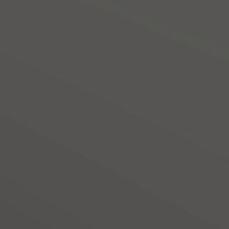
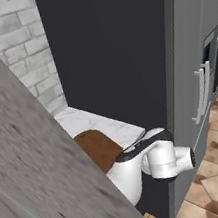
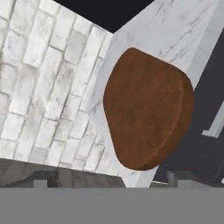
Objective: Move the cutting board and knife to the sink. Then move spray from the cabinet to the counter.
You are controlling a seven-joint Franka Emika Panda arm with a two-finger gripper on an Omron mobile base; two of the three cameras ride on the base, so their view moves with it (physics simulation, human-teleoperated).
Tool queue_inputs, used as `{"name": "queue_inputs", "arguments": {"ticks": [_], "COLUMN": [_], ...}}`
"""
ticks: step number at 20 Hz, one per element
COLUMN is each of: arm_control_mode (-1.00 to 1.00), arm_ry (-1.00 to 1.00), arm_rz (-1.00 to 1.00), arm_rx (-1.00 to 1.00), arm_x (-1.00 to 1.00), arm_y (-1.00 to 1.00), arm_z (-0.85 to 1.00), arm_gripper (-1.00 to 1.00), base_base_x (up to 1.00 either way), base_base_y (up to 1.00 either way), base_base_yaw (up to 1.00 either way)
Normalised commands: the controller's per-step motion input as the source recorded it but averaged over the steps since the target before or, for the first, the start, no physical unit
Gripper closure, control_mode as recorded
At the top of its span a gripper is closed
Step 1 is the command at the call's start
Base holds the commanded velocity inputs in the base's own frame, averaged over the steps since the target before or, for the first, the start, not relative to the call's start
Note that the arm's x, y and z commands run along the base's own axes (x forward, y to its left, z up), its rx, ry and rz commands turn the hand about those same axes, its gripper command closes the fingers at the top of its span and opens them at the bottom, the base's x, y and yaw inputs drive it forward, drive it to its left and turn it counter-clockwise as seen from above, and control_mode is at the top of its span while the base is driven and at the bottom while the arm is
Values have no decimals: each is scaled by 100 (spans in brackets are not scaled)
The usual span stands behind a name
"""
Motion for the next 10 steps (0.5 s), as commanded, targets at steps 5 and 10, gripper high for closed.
{"name": "queue_inputs", "arguments": {"ticks": [5, 10], "arm_control_mode": [-100, -100], "arm_ry": [16, 21], "arm_rz": [-11, -11], "arm_rx": [10, 11], "arm_x": [0, 0], "arm_y": [0, 0], "arm_z": [-25, -39], "arm_gripper": [-100, -100], "base_base_x": [0, 0], "base_base_y": [0, 0], "base_base_yaw": [0, 0]}}
